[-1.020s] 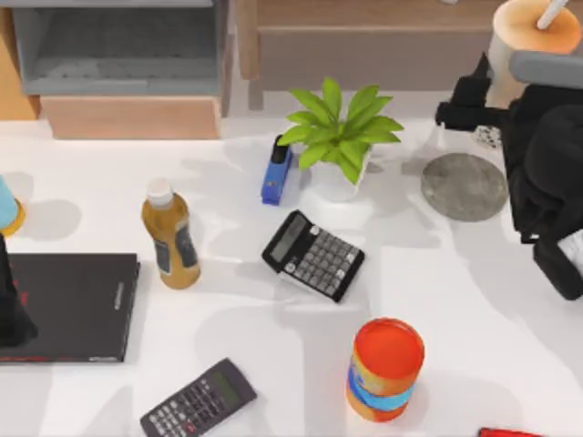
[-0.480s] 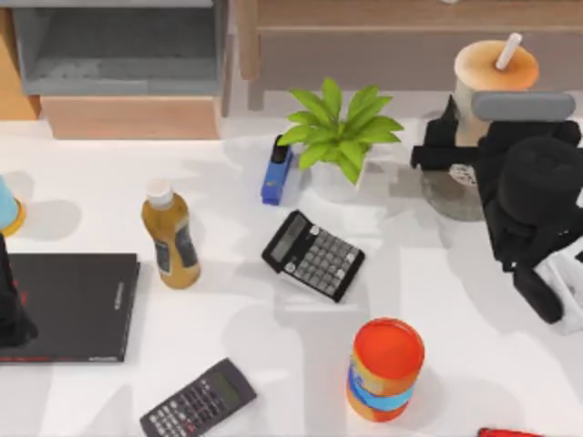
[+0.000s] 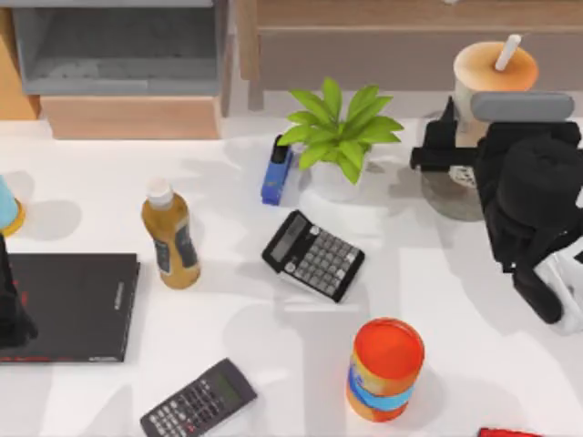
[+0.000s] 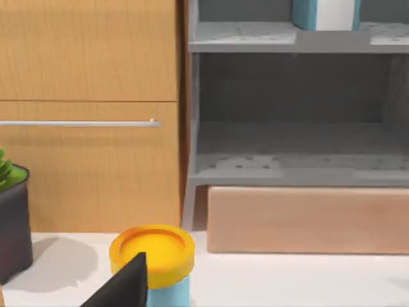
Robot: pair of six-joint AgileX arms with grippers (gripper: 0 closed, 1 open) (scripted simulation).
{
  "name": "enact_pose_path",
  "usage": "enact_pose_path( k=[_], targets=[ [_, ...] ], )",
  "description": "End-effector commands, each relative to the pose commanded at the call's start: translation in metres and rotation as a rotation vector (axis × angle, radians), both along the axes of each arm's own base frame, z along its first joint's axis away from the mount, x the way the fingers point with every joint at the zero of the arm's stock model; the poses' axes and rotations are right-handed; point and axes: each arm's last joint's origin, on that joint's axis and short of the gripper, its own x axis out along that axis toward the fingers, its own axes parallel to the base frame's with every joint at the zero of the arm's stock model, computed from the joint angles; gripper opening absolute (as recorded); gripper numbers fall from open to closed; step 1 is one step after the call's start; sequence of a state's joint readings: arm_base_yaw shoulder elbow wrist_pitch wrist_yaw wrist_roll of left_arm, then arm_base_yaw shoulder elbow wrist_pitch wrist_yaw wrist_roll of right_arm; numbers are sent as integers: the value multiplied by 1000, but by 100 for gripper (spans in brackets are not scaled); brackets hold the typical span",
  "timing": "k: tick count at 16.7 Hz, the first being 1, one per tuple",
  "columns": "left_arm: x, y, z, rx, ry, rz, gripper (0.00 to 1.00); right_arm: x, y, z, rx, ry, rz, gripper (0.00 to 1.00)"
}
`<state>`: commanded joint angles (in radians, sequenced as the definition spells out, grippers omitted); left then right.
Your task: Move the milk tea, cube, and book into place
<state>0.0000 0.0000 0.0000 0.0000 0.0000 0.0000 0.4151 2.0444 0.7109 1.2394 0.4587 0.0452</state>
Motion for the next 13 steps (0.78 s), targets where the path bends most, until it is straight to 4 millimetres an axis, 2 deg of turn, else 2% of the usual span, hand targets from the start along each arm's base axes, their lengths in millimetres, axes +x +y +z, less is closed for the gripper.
enact_pose_path(
  k=[8, 13],
  targets=[
    [0, 0, 0, 0, 0, 0, 100, 0, 0, 0, 0, 0, 0, 98],
    [0, 0, 0, 0, 0, 0, 100, 0, 0, 0, 0, 0, 0, 100]
  ],
)
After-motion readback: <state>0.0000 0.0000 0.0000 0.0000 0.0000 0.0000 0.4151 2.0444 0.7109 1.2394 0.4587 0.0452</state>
